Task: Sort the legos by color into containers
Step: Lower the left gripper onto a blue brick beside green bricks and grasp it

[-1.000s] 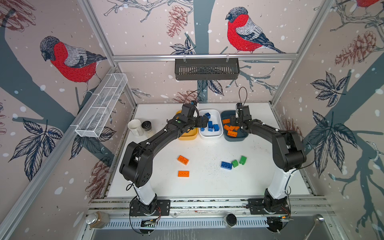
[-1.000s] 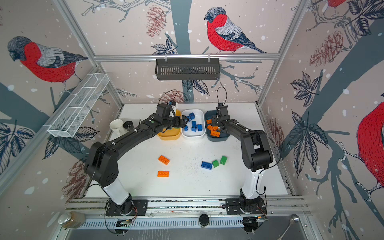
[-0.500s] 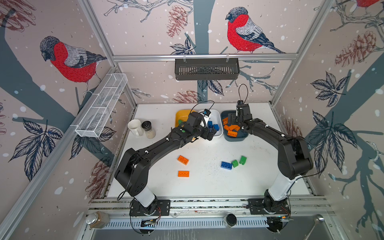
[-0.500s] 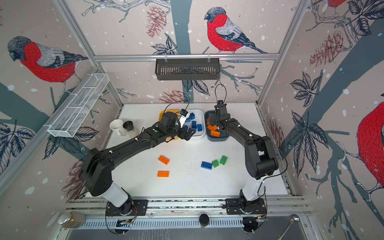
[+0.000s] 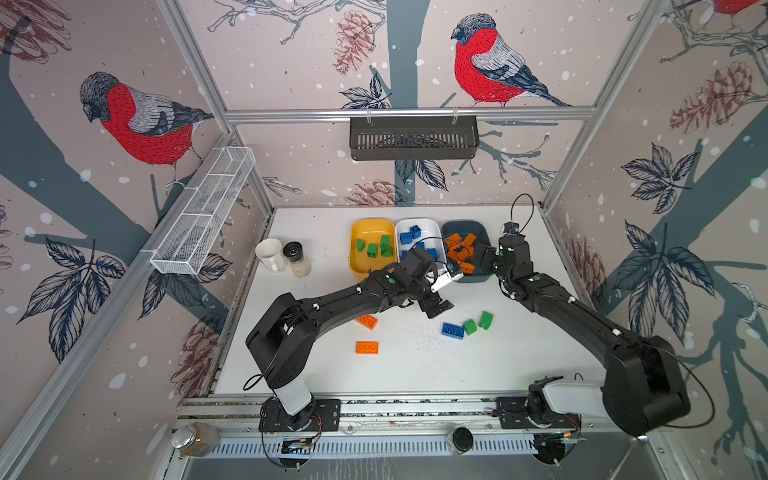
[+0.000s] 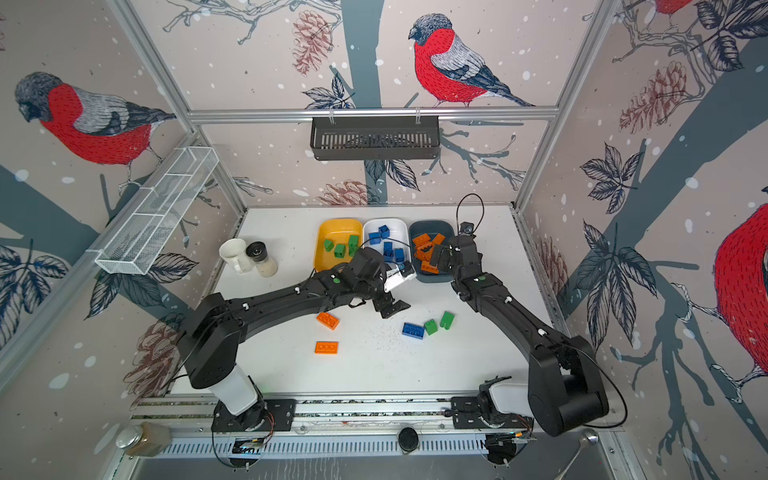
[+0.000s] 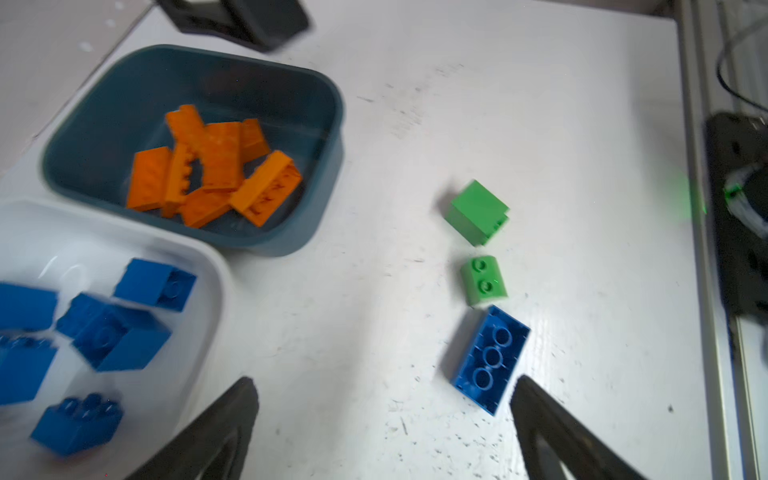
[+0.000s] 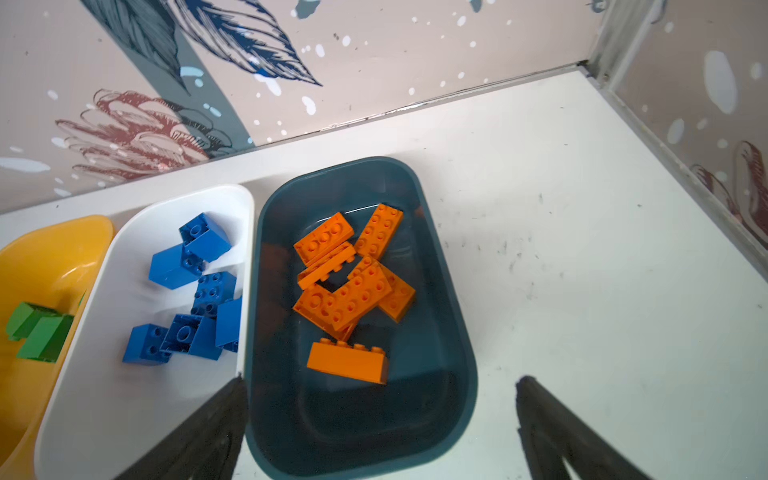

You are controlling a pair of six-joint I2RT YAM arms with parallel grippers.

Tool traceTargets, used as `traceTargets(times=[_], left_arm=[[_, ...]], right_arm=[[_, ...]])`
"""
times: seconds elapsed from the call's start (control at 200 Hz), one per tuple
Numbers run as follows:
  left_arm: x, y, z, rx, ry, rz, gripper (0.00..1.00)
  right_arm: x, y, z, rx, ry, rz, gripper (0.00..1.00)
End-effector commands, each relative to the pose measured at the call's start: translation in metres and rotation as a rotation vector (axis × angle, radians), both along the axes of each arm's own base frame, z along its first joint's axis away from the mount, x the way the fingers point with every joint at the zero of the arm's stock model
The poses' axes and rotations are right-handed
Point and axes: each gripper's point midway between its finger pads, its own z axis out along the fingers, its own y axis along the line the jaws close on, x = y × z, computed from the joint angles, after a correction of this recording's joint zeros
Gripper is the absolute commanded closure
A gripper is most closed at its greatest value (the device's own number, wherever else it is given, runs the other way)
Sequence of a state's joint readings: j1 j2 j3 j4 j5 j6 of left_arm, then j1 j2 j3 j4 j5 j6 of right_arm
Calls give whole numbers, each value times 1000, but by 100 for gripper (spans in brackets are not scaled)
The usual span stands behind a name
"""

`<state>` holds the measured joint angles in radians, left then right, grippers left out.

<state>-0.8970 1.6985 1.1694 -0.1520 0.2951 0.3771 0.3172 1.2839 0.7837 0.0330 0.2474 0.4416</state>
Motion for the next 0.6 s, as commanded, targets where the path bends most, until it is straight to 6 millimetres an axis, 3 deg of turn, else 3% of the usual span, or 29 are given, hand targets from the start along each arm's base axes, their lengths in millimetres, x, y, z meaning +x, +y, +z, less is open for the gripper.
traceTargets(times=[0.0, 0.155, 0.255, 0.595], left_arm=[[-26, -4, -23, 61, -72, -203, 5], [-43, -6, -64, 234, -40, -312, 6], [-42, -7, -90, 325, -26, -329, 6], [-50, -18, -114, 352, 59, -366, 13]], right_arm=[[-4, -16, 11, 53, -67, -98, 0], [-11, -27, 11, 63, -86, -142, 1], [-11, -31, 11, 67, -90, -153, 0], [-12, -30, 4, 69, -76, -144, 1]])
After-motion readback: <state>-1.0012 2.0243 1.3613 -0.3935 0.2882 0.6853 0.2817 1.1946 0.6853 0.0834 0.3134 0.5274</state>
